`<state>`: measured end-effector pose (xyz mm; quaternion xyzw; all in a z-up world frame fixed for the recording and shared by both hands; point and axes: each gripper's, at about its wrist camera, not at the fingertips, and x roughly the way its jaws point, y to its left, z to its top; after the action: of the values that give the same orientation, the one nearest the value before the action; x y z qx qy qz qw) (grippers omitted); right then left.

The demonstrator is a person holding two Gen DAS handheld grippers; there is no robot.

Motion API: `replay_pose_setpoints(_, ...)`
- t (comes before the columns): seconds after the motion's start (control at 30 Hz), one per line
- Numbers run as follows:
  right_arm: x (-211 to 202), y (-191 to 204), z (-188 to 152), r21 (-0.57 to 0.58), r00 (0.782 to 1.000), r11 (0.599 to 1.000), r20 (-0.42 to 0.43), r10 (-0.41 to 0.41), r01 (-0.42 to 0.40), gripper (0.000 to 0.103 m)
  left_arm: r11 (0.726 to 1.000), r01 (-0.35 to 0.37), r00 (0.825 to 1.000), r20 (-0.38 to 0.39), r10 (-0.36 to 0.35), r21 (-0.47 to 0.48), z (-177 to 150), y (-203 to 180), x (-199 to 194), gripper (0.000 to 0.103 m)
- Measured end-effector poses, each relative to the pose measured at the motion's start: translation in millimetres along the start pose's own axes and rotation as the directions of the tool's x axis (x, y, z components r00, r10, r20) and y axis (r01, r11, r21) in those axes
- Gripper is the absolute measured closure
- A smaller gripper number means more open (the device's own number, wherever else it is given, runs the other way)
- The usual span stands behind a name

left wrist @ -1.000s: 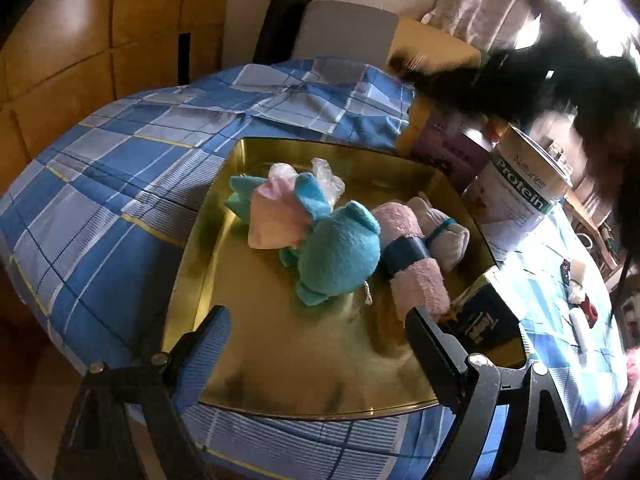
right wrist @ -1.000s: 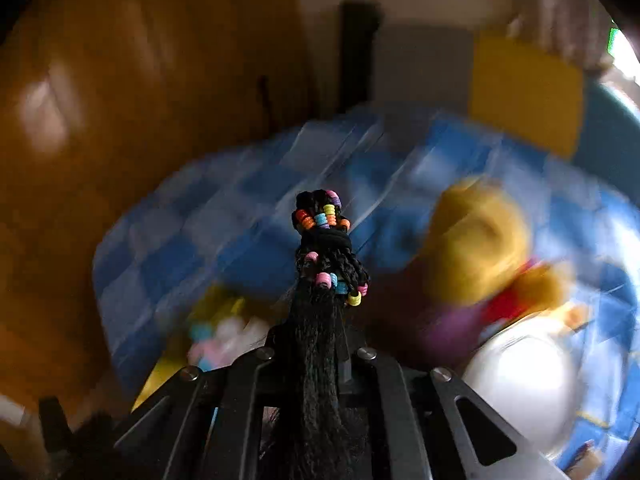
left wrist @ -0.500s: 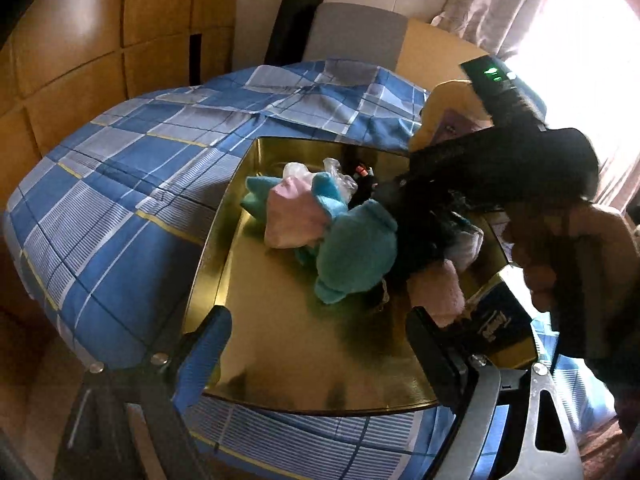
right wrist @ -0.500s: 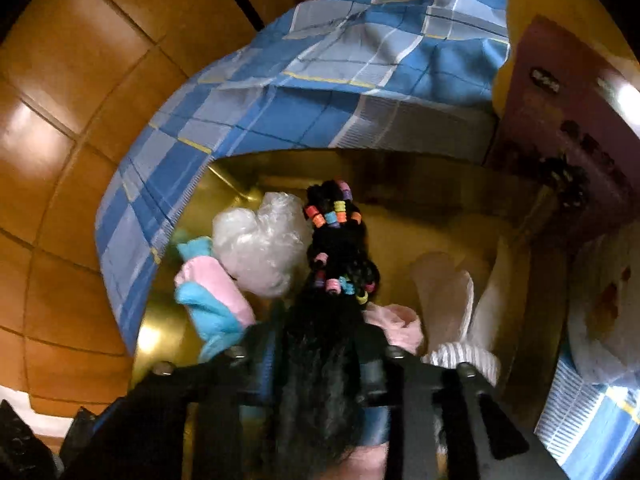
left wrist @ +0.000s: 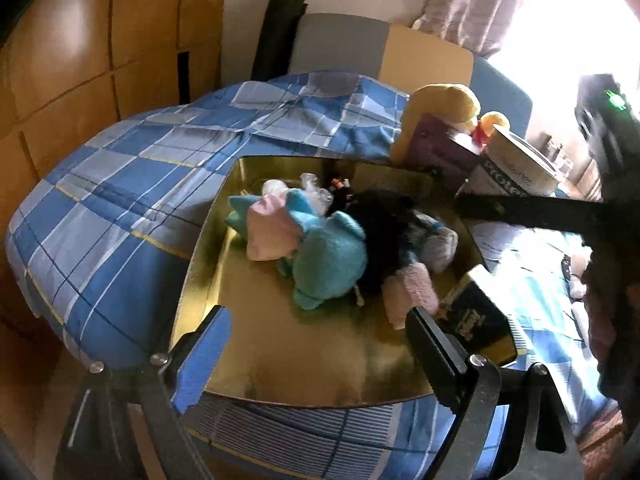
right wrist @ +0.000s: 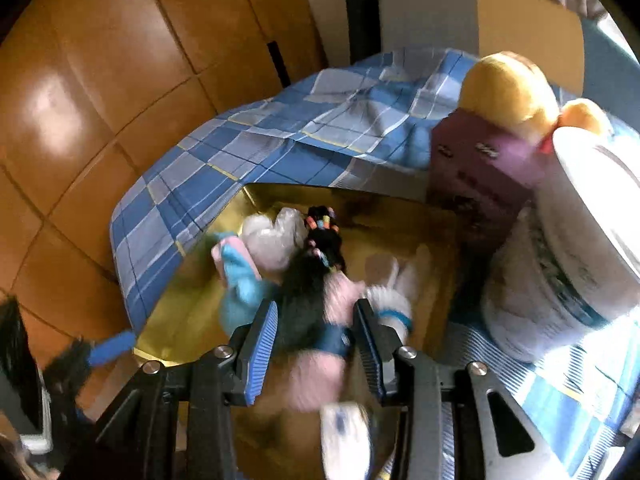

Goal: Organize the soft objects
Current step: 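Carry the black beaded hair braid into the gold tray and release with the right gripper, then move both tools back to the remaining items on the bed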

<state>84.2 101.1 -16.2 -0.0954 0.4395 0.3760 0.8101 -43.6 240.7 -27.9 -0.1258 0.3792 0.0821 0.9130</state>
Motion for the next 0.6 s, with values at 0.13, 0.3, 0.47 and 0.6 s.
replay_pose_setpoints(0.13, -25, -16, -21, 0.014, 0.999, 1.0, 0.037, -0.029, 0.028, 0.064, 0.999, 0.014, 1.0, 0.009, -0.014, 0.038, -1, -14, -5, 0.014)
replay_pose_setpoints(0.3, -55, -50, -44, 0.086, 0.993, 0.993, 0.073, -0.091, 0.085, 0.064, 0.994, 0.038, 0.999, 0.015, -0.04, 0.098, 0, -36, -10, 0.014)
replay_pose_setpoints(0.47, -84, -92, -64, 0.184, 0.981, 0.971, 0.094, -0.17, 0.151, 0.064, 0.985, 0.068, 0.997, 0.012, -0.071, 0.157, 0, -61, -11, 0.014)
replay_pose_setpoints(0.6, -108, -128, -80, 0.264, 0.966, 0.943, 0.103, -0.239, 0.205, 0.064, 0.974, 0.093, 0.995, 0.011, -0.097, 0.206, -1, -81, -13, 0.014)
